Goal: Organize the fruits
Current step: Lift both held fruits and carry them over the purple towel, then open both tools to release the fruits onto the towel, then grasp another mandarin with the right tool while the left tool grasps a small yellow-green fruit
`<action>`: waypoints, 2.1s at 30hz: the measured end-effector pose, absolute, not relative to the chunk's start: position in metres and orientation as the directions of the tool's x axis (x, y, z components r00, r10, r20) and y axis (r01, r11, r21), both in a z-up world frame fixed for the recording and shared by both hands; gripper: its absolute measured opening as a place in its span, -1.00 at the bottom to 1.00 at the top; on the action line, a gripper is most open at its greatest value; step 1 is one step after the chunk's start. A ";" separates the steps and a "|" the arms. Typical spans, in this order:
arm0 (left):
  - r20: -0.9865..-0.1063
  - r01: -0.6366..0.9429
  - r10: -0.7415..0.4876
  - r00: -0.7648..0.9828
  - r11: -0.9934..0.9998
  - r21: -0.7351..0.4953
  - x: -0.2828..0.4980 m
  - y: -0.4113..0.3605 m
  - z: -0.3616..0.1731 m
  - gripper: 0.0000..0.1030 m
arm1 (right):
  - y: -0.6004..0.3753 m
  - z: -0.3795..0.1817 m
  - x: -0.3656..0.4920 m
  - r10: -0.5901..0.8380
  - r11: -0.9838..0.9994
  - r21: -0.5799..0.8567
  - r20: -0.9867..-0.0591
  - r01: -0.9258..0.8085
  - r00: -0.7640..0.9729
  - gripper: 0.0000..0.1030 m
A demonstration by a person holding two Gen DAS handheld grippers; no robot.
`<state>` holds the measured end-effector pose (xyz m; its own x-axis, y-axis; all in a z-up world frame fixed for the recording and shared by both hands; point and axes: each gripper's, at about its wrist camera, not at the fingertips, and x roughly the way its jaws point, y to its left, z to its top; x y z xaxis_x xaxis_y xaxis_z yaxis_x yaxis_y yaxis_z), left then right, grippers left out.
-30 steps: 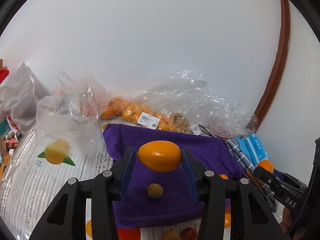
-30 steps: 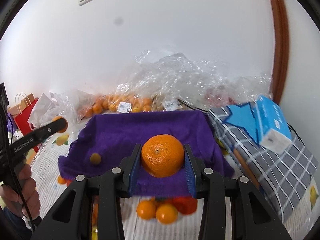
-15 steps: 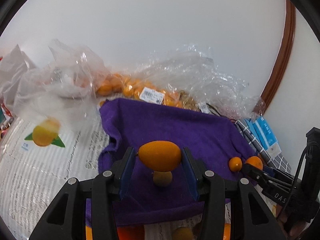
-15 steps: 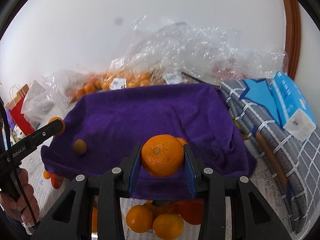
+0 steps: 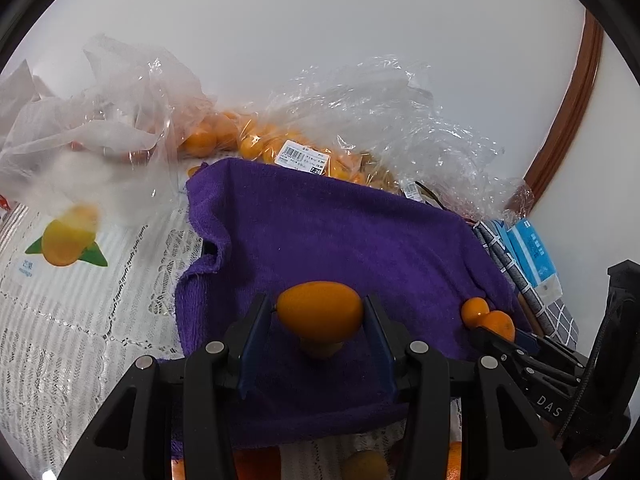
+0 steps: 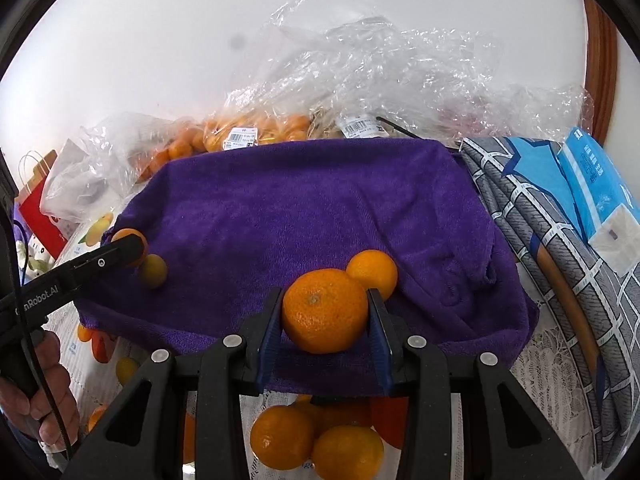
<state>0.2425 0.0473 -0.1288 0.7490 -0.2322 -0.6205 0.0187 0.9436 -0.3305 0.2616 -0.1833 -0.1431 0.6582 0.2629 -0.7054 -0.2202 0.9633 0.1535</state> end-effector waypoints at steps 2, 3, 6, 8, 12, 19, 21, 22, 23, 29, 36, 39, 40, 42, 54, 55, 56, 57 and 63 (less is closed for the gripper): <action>-0.619 0.019 -0.224 0.753 0.948 -0.319 0.242 0.045 -0.129 -0.12 | -0.183 -0.144 0.262 0.259 0.964 0.149 -0.708 -0.220 0.657 -0.21; -0.619 0.021 -0.220 0.754 0.950 -0.313 0.242 0.045 -0.129 -0.12 | -0.182 -0.145 0.261 0.256 0.965 0.144 -0.706 -0.220 0.660 -0.21; -0.618 0.020 -0.214 0.756 0.952 -0.305 0.242 0.044 -0.129 -0.12 | -0.181 -0.145 0.261 0.246 0.967 0.131 -0.708 -0.220 0.661 -0.21; -0.618 0.019 -0.214 0.756 0.952 -0.307 0.242 0.045 -0.129 -0.12 | -0.181 -0.144 0.260 0.243 0.968 0.126 -0.709 -0.219 0.663 -0.21; -0.618 0.019 -0.214 0.756 0.952 -0.306 0.242 0.045 -0.129 -0.12 | -0.184 -0.139 0.257 0.235 0.970 0.122 -0.699 -0.212 0.676 -0.15; -0.609 0.033 -0.229 0.759 0.948 -0.316 0.241 0.045 -0.127 -0.03 | -0.197 -0.124 0.250 0.216 0.976 0.122 -0.664 -0.180 0.716 0.08; -0.596 0.042 -0.233 0.768 0.948 -0.316 0.239 0.044 -0.125 0.02 | -0.201 -0.120 0.248 0.215 0.976 0.127 -0.658 -0.175 0.722 0.08; -0.591 0.045 -0.232 0.773 0.949 -0.313 0.237 0.043 -0.123 0.02 | -0.202 -0.119 0.247 0.215 0.976 0.129 -0.655 -0.173 0.724 0.08; -0.584 0.050 -0.230 0.778 0.950 -0.307 0.236 0.042 -0.122 0.04 | -0.204 -0.117 0.245 0.215 0.977 0.132 -0.652 -0.170 0.727 0.08; -0.565 0.061 -0.229 0.793 0.952 -0.300 0.232 0.040 -0.119 0.20 | -0.214 -0.118 0.233 0.256 0.966 0.197 -0.643 -0.167 0.722 0.24; -0.547 0.050 -0.247 0.800 0.936 -0.349 0.230 0.049 -0.116 0.21 | -0.214 -0.122 0.208 0.250 0.968 0.187 -0.634 -0.169 0.732 0.24; -0.533 0.046 -0.244 0.810 0.933 -0.357 0.227 0.052 -0.113 0.21 | -0.218 -0.126 0.199 0.257 0.966 0.194 -0.639 -0.171 0.725 0.24; -0.530 0.042 -0.233 0.815 0.936 -0.348 0.225 0.052 -0.112 0.21 | -0.219 -0.129 0.197 0.252 0.967 0.191 -0.642 -0.168 0.724 0.24; -0.527 0.036 -0.212 0.823 0.945 -0.324 0.221 0.052 -0.110 0.21 | -0.223 -0.134 0.193 0.244 0.969 0.189 -0.654 -0.157 0.716 0.24; -0.515 0.052 -0.217 0.829 0.947 -0.316 0.179 0.059 -0.099 0.21 | -0.227 -0.144 0.178 0.277 0.961 0.184 -0.685 -0.208 0.673 -0.07; -0.517 0.052 -0.216 0.828 0.948 -0.313 0.174 0.060 -0.101 0.21 | -0.226 -0.146 0.178 0.288 0.957 0.189 -0.690 -0.218 0.665 -0.11; -0.516 0.051 -0.213 0.830 0.950 -0.309 0.168 0.062 -0.103 0.21 | -0.224 -0.147 0.178 0.292 0.956 0.188 -0.696 -0.226 0.656 -0.12; -0.513 0.052 -0.212 0.832 0.950 -0.309 0.163 0.064 -0.104 0.21 | -0.222 -0.148 0.179 0.290 0.956 0.182 -0.701 -0.231 0.651 -0.14; -0.497 0.074 -0.236 0.835 0.944 -0.323 0.143 0.070 -0.109 0.21 | -0.213 -0.154 0.182 0.277 0.957 0.146 -0.722 -0.252 0.634 -0.38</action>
<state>0.1428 0.0696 -0.1089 0.8352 -0.2355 -0.4970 0.0740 0.9436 -0.3228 0.1820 -0.2129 -0.1541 0.6342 0.2772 -0.7218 -0.2525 0.9566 0.1456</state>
